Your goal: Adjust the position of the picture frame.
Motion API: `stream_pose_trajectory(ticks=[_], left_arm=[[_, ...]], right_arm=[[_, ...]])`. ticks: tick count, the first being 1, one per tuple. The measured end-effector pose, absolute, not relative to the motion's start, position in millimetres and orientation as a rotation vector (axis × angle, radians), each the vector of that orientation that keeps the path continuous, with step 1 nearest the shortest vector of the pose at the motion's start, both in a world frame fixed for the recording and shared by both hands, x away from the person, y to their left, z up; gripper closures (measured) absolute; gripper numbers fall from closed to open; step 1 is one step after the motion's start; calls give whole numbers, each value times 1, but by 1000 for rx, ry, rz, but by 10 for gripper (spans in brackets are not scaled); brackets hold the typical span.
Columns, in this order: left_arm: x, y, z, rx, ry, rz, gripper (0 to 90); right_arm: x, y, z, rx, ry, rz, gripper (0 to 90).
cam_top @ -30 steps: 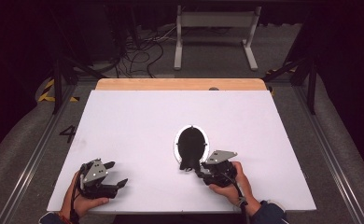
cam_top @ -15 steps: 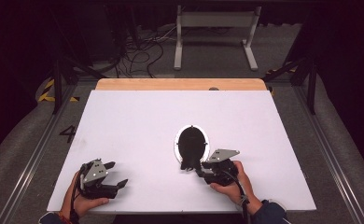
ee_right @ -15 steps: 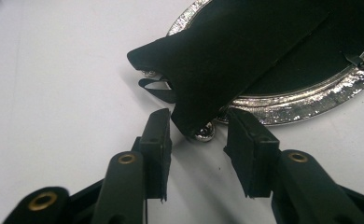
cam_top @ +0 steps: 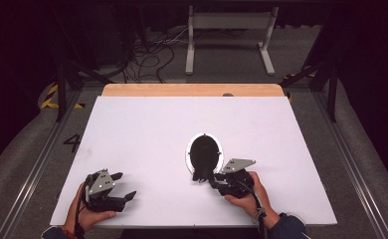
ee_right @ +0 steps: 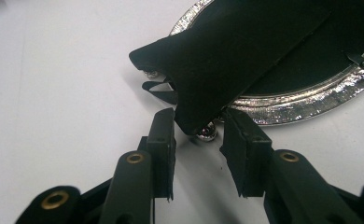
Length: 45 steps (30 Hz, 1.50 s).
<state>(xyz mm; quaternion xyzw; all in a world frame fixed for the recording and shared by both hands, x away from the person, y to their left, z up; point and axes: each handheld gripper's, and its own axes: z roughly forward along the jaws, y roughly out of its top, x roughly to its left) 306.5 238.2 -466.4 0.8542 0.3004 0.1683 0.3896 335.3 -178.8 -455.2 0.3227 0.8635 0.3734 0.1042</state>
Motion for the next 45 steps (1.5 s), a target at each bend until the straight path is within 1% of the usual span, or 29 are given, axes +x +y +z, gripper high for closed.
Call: stream_pose_trajectory(ticks=[11,13,16,19,21,23,33,34,35,36,40,45], left_arm=[[307,238,-466,2175,762,427,214],[307,238,-466,2172,762,425,214],[307,237,-467,2174,759,423,214],[307,237,-466,2175,758,423,214],[307,236,-467,2176,755,420,214],[307,236,-467,2177,764,417,214],[308,235,-468,2179,758,418,215],[308,235,-468,2185,758,419,215],[308,235,-468,2185,756,417,215],[308,235,-468,2183,762,417,215],[310,233,-469,2193,760,412,215],[310,233,-469,2187,762,414,216]], right_arm=[[334,-183,-452,956,2520,1174,652],[336,-186,-451,963,2521,1212,641],[338,-186,-453,972,2539,1265,574],[339,-184,-453,973,2543,1273,575],[343,-186,-452,1009,2533,1338,573],[348,-187,-453,1060,2559,1318,549],[345,-183,-456,970,2599,1153,549],[343,-180,-455,946,2595,1107,578],[343,-180,-455,946,2595,1107,578],[343,-179,-455,938,2591,1089,601],[342,-173,-452,904,2597,1008,618],[341,-174,-451,905,2596,1023,629]])
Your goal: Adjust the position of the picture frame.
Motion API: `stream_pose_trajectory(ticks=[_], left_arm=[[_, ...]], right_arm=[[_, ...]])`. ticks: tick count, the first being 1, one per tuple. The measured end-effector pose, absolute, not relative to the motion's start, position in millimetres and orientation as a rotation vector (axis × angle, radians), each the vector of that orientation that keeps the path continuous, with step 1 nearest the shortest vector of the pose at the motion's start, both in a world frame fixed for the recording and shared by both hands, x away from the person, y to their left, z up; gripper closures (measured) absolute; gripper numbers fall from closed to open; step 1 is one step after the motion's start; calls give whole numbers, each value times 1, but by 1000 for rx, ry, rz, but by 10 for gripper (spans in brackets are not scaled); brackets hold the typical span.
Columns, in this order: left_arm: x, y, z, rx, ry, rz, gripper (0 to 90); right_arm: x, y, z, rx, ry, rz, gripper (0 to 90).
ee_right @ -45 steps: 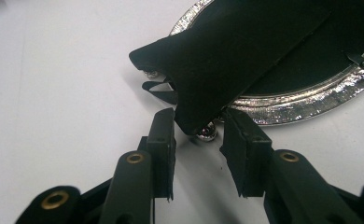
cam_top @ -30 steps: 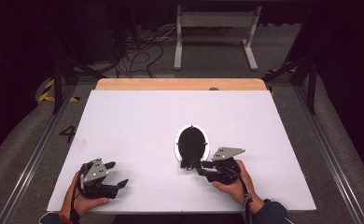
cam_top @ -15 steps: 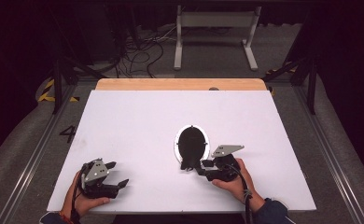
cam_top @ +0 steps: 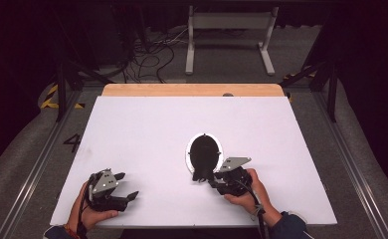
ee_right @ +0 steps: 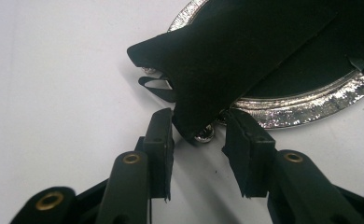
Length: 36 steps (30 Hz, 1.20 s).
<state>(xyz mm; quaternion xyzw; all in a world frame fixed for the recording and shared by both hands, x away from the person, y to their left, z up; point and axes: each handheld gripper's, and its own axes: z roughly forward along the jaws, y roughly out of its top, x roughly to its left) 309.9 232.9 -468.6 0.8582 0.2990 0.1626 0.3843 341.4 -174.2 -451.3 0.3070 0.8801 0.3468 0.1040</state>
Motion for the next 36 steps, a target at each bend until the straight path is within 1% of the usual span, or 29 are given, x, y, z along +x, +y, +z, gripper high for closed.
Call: stream_pose_trajectory(ticks=[8,13,16,17,19,20,21,23,24,25,26,27,29,36], left_arm=[[310,232,-466,2160,768,407,213],[315,213,-461,2167,740,383,238],[318,192,-456,2190,663,357,304],[319,188,-456,2193,647,344,365],[321,177,-454,2190,617,324,461],[322,169,-454,2209,593,316,523],[324,163,-453,2212,572,309,605],[327,150,-452,2238,535,311,728],[327,150,-452,2238,535,311,773],[331,138,-450,2247,497,290,817],[331,138,-450,2247,497,290,845],[335,127,-449,2256,475,286,873],[339,115,-449,2271,444,289,897],[353,87,-448,2301,397,276,900]], right_arm=[[340,-177,-451,894,2573,1067,632],[339,-181,-451,894,2547,1126,632],[338,-182,-449,893,2536,1149,632],[339,-183,-449,915,2533,1174,633],[339,-184,-449,913,2536,1178,633],[339,-184,-449,916,2535,1184,633],[340,-184,-449,928,2535,1193,633],[340,-185,-448,927,2536,1196,632],[340,-185,-448,927,2536,1196,632],[341,-186,-448,943,2537,1211,633],[341,-186,-448,943,2537,1211,633],[341,-187,-447,942,2535,1226,632],[342,-188,-447,954,2540,1236,632],[344,-190,-444,977,2540,1278,631]])
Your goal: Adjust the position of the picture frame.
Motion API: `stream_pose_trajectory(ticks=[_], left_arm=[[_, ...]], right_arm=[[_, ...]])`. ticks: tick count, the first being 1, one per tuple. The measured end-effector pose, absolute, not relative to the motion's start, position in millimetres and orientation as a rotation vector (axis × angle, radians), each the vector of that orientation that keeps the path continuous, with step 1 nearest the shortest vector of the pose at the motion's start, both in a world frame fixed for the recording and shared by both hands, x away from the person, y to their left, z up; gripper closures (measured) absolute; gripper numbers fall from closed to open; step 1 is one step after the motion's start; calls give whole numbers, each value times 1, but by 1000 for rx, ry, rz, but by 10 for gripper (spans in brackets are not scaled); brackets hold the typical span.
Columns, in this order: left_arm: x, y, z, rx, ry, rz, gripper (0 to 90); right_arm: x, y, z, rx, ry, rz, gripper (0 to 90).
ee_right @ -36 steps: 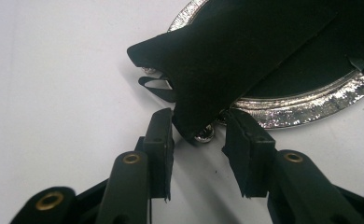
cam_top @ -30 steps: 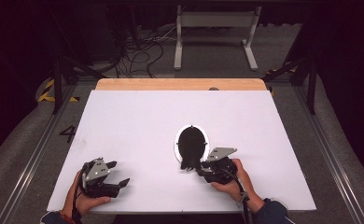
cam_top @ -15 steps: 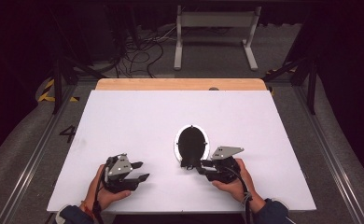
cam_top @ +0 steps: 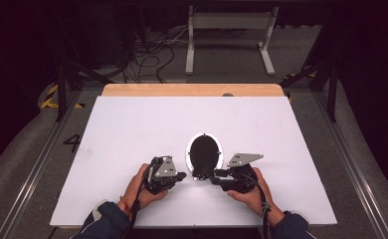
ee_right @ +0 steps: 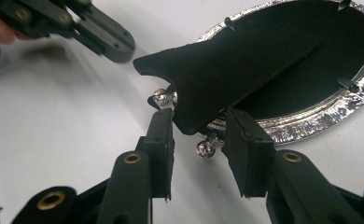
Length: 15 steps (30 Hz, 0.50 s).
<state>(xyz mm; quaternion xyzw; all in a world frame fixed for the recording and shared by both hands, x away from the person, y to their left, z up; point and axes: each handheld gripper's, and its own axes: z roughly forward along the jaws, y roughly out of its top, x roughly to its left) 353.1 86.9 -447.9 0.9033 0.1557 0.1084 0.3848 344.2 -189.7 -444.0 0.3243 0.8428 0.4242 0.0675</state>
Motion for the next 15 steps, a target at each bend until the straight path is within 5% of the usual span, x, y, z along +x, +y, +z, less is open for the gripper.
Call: stream_pose_trajectory(ticks=[15], left_arm=[[367,62,-454,2295,386,258,876]], right_arm=[[350,-193,-445,1012,2568,1324,606]])
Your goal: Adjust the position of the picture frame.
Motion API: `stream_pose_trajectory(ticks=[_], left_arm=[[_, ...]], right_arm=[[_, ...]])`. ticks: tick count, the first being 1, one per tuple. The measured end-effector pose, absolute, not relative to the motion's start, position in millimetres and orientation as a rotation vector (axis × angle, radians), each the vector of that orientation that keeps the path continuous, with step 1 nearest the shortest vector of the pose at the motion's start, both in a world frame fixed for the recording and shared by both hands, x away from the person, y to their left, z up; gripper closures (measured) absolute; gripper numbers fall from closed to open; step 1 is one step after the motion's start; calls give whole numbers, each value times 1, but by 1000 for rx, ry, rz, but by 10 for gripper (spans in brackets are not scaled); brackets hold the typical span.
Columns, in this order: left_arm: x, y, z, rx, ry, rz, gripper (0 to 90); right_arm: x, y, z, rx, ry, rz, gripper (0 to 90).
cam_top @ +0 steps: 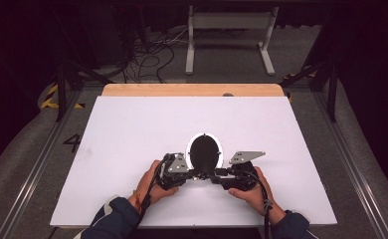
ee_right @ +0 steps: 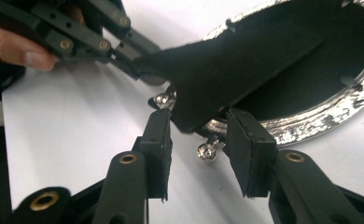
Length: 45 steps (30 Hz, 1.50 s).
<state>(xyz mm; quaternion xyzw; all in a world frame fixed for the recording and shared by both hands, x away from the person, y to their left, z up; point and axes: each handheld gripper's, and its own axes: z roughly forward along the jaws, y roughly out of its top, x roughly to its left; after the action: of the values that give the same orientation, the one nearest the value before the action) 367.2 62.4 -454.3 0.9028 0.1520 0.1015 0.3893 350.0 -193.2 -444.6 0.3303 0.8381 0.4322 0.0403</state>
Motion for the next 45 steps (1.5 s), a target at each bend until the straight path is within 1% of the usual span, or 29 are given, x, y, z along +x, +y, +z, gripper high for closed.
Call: stream_pose_trajectory(ticks=[2,6,12,18,20,24,26,32,38,41,45], left_arm=[[367,63,-454,2295,388,264,877],[368,63,-453,2292,379,269,877],[368,62,-453,2302,372,267,884],[368,61,-453,2303,370,269,883],[369,61,-454,2306,368,271,885],[369,60,-454,2307,363,269,887],[370,60,-454,2307,361,271,891],[370,60,-455,2307,361,265,892],[369,60,-454,2306,365,272,890],[370,60,-455,2317,370,280,888],[370,60,-454,2313,364,285,885]], right_arm=[[351,-193,-447,1013,2595,1317,541],[356,-198,-447,1060,2598,1353,502],[359,-202,-441,1113,2559,1445,491],[365,-205,-437,1159,2489,1565,522],[367,-204,-437,1183,2473,1556,525],[371,-197,-444,1230,2505,1523,494],[374,-195,-446,1251,2534,1517,437],[383,-199,-455,1346,2578,1571,427],[388,-198,-454,1384,2584,1629,455],[387,-198,-455,1383,2603,1591,483],[387,-199,-455,1414,2596,1616,486]])
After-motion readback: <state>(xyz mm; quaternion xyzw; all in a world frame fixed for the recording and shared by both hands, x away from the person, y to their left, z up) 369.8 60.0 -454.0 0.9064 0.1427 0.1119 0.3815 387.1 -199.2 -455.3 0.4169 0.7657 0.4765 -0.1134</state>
